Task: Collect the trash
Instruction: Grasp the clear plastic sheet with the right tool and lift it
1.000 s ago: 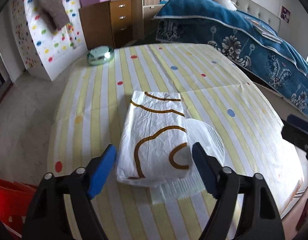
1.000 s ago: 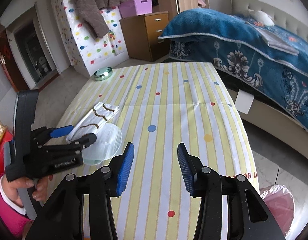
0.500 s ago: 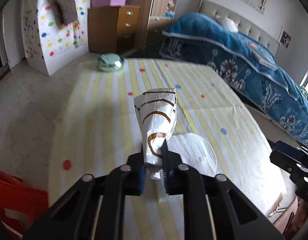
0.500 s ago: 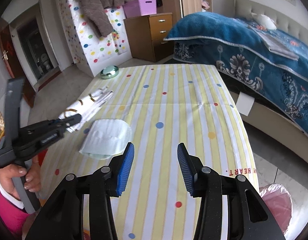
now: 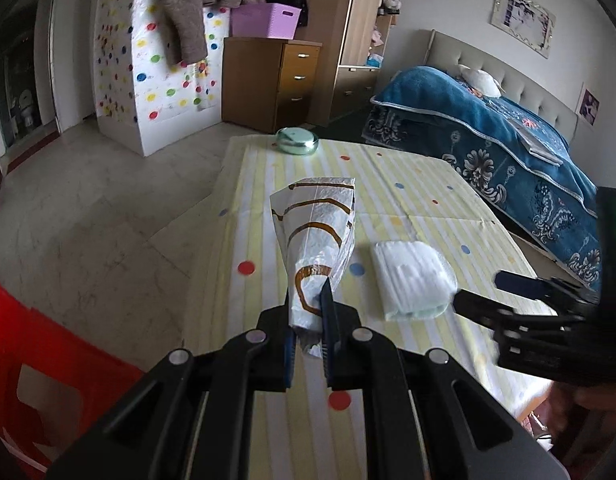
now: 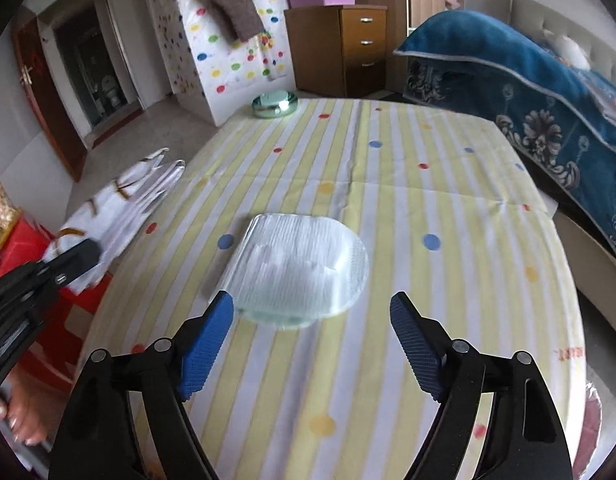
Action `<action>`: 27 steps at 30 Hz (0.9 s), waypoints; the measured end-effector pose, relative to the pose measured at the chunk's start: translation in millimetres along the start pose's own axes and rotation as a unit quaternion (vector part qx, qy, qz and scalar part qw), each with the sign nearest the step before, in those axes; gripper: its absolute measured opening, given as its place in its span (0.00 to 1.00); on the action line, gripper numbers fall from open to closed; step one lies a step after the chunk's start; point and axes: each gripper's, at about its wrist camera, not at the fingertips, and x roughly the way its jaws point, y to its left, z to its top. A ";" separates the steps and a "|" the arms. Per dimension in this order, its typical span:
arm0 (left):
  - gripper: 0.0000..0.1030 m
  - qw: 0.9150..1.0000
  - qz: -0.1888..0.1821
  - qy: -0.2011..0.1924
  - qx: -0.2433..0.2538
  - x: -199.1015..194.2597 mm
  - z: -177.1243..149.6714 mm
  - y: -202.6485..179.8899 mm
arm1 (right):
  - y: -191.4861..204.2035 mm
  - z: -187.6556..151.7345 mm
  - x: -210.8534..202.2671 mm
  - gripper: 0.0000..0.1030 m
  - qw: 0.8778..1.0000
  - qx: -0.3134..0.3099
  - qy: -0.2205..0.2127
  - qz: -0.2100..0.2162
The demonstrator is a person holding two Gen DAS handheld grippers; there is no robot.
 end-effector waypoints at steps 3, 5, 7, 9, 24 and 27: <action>0.08 1.000 -0.001 0.003 -0.002 2.5 -1.3 3.8 | 3.7 1.8 15.1 0.78 1.000 0.006 0.007 -0.006; 0.08 1.000 -0.003 0.004 -0.004 2.1 -3.4 5.8 | 4.9 1.4 21.5 0.74 1.000 -0.001 0.008 -0.007; 0.08 1.000 -0.005 0.004 -0.003 3.5 -3.8 6.4 | 10.1 1.6 21.4 0.70 1.000 -0.013 0.007 -0.007; 0.08 1.000 -0.006 0.004 -0.003 4.5 -3.9 6.8 | 15.8 -0.5 20.0 0.60 0.999 -0.033 0.003 0.003; 0.08 1.000 -0.006 0.000 0.010 -16.8 -10.7 -15.0 | -1.2 -18.5 -64.8 0.04 0.996 0.007 -0.062 0.070; 0.08 1.000 -0.012 -0.006 0.021 -26.1 -12.2 -28.3 | -7.7 -26.1 -79.4 0.04 0.996 0.014 -0.066 0.061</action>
